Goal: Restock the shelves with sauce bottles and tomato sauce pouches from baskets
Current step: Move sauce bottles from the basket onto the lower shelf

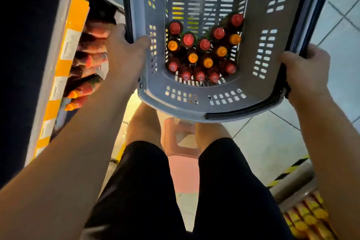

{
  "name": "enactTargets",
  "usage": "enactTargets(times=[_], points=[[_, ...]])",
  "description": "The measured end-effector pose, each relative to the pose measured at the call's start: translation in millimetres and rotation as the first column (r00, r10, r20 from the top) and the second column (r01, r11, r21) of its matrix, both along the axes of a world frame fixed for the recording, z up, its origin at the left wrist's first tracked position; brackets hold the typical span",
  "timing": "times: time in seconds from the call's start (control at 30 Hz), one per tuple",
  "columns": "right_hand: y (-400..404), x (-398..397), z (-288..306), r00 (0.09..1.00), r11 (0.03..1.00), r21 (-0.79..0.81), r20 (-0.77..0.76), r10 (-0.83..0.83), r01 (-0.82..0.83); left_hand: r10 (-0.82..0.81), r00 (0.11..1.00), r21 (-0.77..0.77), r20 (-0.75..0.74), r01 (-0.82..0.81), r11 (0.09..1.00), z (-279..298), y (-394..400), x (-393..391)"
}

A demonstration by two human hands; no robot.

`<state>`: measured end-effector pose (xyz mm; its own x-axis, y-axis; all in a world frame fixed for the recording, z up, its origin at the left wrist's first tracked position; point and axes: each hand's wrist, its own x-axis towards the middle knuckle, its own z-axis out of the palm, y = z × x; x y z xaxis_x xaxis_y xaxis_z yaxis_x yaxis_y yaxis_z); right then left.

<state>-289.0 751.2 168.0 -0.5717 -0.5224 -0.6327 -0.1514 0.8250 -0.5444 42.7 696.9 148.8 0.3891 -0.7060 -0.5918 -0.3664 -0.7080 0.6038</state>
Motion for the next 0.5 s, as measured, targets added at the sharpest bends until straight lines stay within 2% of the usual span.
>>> enactTargets(times=[0.2,0.37,0.5], points=[[35,21,-35,1.000,1.000,0.004,-0.014,-0.014,0.015,-0.008,1.000,-0.012,-0.002,0.008,1.000,-40,36,19],[55,44,-93,0.995,0.998,0.016,-0.082,-0.060,0.062,-0.073,0.997,0.002,-0.007,0.073,0.997,-95,44,33],[55,48,-138,0.996,0.998,0.033,-0.067,-0.051,0.053,-0.110,0.994,-0.017,-0.001,0.110,0.994,-143,36,40]])
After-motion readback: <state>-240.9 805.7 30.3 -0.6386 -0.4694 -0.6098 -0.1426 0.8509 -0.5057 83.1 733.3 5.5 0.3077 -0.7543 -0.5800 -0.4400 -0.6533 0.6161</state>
